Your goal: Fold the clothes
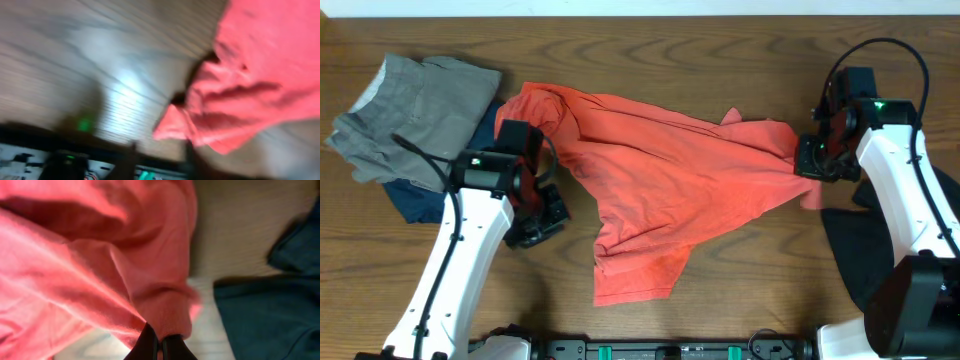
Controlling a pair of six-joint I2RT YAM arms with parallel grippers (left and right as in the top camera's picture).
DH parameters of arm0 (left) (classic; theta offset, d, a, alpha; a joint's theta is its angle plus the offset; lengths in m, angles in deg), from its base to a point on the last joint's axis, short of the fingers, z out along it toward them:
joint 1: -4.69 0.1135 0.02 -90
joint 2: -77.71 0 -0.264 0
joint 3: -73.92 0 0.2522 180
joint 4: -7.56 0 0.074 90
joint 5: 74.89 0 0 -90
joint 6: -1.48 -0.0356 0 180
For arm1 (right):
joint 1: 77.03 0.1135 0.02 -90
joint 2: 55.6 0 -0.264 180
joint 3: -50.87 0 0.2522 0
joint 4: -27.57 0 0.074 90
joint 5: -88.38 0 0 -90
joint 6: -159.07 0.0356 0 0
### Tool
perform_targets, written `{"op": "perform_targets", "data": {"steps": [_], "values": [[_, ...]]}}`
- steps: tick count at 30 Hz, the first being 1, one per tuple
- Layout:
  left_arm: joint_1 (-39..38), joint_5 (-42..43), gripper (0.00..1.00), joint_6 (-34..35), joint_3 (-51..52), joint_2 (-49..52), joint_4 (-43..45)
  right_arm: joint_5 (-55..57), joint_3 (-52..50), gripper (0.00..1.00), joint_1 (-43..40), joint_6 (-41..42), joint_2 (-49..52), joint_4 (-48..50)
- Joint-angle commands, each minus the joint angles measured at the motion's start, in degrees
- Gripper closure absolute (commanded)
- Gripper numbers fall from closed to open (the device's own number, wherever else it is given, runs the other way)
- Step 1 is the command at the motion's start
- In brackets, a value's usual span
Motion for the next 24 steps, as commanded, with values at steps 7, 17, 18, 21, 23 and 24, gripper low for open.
{"op": "perform_targets", "data": {"steps": [7, 17, 18, 21, 23, 24], "values": [[-6.80, 4.52, 0.24, -5.88, 4.74, -0.04, 0.79, 3.30, 0.61, 0.99, -1.46, 1.49, -0.46, -0.07], [-7.67, 14.97, 0.23, -3.91, 19.08, -0.04, 16.83, 3.28, 0.61, 0.99, -1.46, 1.51, -0.46, -0.24], [-7.85, 15.26, 0.23, -3.96, 19.80, -0.04, 18.71, 3.28, 0.61, 0.99, -1.46, 1.51, -0.46, -0.24], [-9.09, 16.00, 0.23, -3.93, 21.14, -0.04, 22.95, 3.28, 0.61, 0.99, -1.46, 1.51, -0.46, -0.22], [-10.23, 15.96, 0.23, -3.89, 21.18, -0.04, 23.50, 3.30, 0.61, 0.99, -1.46, 1.49, -0.46, -0.26], [-10.78, 15.93, 0.23, -3.41, 21.18, -0.04, 23.63, 3.30, 0.61, 0.99, -1.46, 1.49, -0.46, -0.28]]}}
